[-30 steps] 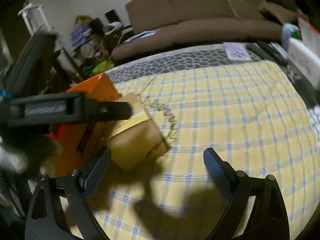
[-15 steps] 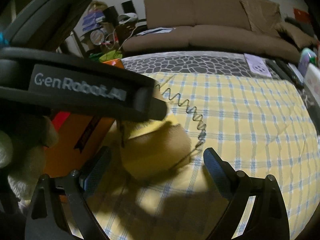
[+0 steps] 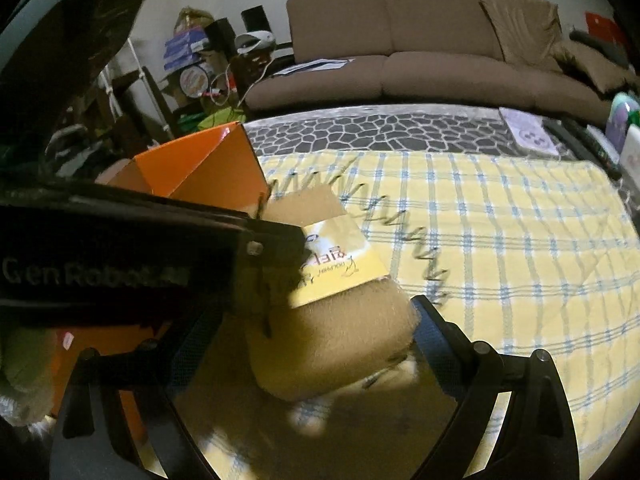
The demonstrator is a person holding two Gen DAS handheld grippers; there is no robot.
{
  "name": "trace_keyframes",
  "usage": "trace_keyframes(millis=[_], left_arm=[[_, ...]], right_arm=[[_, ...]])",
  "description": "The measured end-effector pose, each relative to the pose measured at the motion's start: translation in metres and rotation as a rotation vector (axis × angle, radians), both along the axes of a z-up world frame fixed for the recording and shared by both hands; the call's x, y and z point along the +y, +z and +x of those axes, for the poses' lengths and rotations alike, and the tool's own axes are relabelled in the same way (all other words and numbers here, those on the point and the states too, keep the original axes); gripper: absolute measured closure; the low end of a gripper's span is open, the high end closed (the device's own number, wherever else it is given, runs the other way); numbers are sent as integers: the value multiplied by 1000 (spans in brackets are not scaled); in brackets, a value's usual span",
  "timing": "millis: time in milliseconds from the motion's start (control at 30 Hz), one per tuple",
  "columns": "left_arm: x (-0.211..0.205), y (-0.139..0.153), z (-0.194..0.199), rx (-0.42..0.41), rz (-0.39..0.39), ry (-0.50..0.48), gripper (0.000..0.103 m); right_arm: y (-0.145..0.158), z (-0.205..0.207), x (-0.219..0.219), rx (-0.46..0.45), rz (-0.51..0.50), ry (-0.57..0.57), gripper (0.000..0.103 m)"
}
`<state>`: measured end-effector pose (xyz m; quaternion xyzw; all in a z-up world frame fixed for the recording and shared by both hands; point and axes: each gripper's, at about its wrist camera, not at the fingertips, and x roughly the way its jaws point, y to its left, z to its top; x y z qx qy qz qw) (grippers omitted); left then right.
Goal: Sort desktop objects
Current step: 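Close the right tool on the tan sponge while the left tool grips its spring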
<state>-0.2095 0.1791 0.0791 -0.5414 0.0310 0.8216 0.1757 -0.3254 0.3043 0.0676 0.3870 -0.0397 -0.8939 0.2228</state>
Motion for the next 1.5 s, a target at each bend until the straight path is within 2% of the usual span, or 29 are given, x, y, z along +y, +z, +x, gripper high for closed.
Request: trace_keyframes(millis=[33, 67, 367, 567, 700, 867, 1033, 1233, 1500], left_arm=[[0, 0, 0, 4, 2, -2, 79], [1, 1, 0, 10, 6, -5, 87], [6, 11, 12, 4, 81, -37, 86], [-1, 33, 20, 35, 142, -29, 87], [-15, 51, 25, 39, 220, -5, 87], [-35, 71, 39, 54, 281, 18, 87], [-64, 91, 55, 97, 338, 52, 87], [-127, 105, 69, 126, 412, 131, 87], [-188, 95, 66, 118, 418, 206, 87]], right_arm=[[-2, -1, 0, -5, 4, -6, 16], [-2, 1, 1, -6, -7, -7, 16], [11, 11, 10, -27, -61, 3, 22], [37, 25, 19, 15, -80, 4, 23], [57, 38, 22, 50, -100, 10, 24], [74, 49, 21, 70, -134, 22, 24], [97, 63, -1, 121, -124, 58, 24], [119, 74, -47, 170, -103, 125, 24], [115, 69, -118, 200, -28, 188, 24]])
